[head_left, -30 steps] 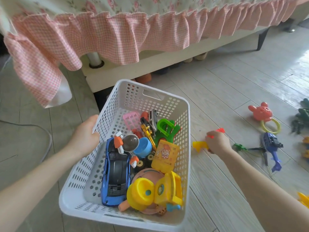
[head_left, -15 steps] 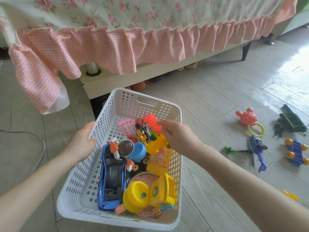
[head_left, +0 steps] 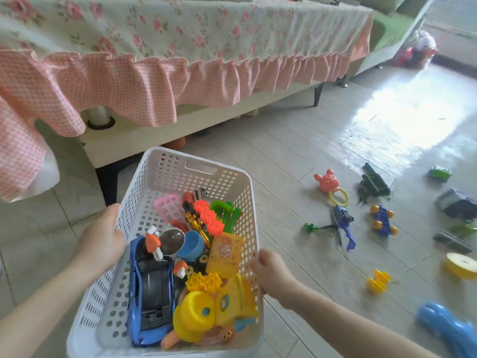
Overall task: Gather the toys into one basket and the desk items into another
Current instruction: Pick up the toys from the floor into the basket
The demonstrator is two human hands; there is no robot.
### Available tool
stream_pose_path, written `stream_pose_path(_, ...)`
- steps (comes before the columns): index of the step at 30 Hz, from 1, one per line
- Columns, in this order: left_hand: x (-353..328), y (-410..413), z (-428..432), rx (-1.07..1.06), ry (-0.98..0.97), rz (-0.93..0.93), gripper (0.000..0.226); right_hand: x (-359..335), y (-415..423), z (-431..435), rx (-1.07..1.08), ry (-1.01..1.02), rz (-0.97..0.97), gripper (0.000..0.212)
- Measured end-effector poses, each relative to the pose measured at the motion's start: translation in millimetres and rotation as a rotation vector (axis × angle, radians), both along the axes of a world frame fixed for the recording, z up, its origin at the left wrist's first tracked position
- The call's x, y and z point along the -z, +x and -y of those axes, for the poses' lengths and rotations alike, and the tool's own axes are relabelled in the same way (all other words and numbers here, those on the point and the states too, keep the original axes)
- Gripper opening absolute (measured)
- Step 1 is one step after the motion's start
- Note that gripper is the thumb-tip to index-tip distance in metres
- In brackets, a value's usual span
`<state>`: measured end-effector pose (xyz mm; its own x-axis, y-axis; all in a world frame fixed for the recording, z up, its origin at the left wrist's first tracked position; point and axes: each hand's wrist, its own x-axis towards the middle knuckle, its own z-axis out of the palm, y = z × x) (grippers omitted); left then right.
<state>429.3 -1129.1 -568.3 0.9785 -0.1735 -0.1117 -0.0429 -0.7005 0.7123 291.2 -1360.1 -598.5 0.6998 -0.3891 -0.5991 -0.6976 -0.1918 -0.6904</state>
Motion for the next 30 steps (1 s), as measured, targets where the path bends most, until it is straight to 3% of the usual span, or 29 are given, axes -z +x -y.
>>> stream_pose_path(11,-21.3,23.9,76.7,0.242,-0.045,-0.027,0.042,-61.9,-16.1,54.7,0.175,-0.211,-0.052,0.024)
stream_pose_path(16,-15.1,33.3,112.5,0.260,-0.042,0.006,0.041,-56.7,-16.1,88.3,0.129,-0.269,-0.044,0.025)
stream_pose_path(23,-5.7,41.9,168.5,0.220,0.132,0.053,0.051,-36.9,-4.1,148.6,-0.003,-0.266,0.049,0.029)
stream_pose_path(30,-3.5,60.0,204.8,0.067,0.327,0.055,0.040,-32.0,18.3,201.7,-0.147,-0.159,0.169,0.032)
